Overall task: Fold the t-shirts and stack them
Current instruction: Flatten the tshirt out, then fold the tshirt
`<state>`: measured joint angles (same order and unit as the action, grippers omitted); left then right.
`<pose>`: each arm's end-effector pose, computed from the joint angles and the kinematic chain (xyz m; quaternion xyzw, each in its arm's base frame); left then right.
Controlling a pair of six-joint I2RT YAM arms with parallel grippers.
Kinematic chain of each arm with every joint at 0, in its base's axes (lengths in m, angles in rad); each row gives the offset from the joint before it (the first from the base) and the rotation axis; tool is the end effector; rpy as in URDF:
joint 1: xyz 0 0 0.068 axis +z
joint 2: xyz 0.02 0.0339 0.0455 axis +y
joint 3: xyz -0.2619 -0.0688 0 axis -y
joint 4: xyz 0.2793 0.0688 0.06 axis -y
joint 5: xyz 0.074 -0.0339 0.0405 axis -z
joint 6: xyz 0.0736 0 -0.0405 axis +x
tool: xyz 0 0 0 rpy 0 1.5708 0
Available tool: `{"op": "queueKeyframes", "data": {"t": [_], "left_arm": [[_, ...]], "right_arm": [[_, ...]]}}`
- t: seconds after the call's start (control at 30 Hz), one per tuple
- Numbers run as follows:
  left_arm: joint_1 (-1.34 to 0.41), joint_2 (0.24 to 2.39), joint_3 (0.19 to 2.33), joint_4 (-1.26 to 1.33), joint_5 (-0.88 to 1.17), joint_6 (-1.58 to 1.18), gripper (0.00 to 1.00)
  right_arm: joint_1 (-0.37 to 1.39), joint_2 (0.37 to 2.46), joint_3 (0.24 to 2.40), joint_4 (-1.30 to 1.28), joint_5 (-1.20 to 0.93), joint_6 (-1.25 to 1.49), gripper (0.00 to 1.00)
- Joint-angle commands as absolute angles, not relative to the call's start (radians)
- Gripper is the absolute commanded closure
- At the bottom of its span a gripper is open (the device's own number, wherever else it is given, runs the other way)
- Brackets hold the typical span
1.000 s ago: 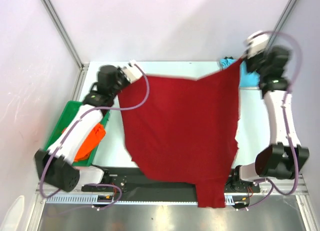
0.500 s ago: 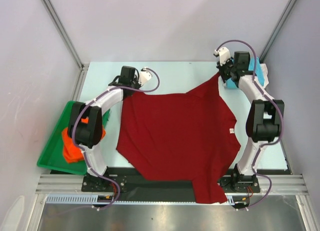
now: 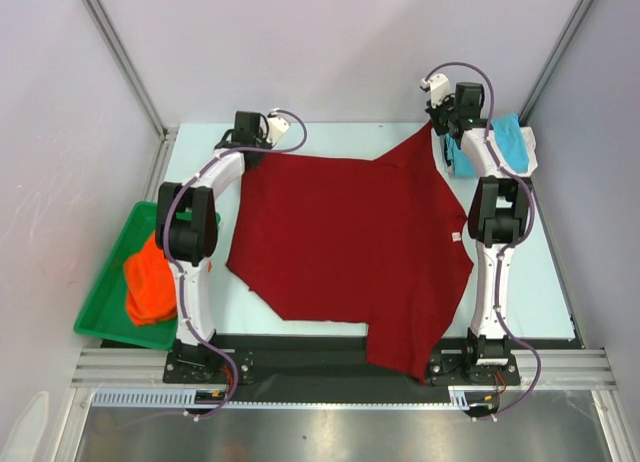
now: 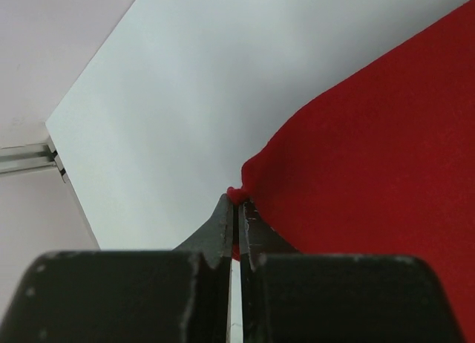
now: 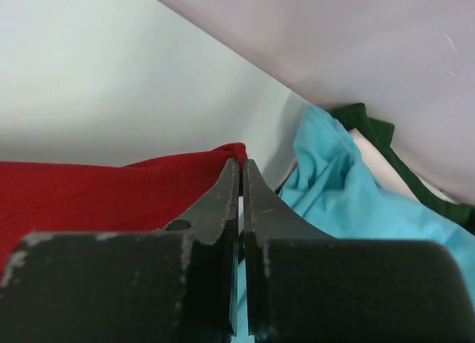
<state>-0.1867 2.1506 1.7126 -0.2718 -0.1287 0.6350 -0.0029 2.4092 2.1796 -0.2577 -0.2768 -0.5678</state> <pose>0.5455 -0.0934 0.1727 0.3376 0.8421 0.1495 0.3931 0.6284 0.0183 0.2157 -0.3048 0.7952 -0.0303 0.5233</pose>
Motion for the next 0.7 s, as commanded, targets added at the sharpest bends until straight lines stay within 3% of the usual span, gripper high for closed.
{"op": "queueKeyframes", "data": {"t": [0.0, 0.2, 0.67], "left_arm": [[-0.172, 2.192, 1.827, -0.284, -0.15, 0.598, 0.99], [-0.161, 2.261, 1.905, -0.314, -0.16, 0.588, 0.99], [-0.14, 2.296, 1.937, -0.247, -0.261, 0.614, 1.0]], "right_arm": [[0.023, 2.477, 2.321, -0.245, -0.235, -0.554, 1.0], [0.031, 2.588, 2.477, -0.216, -0.216, -0.526, 1.0], [0.025, 2.701, 2.608, -0.08, -0.201, -0.477, 1.0]]}}
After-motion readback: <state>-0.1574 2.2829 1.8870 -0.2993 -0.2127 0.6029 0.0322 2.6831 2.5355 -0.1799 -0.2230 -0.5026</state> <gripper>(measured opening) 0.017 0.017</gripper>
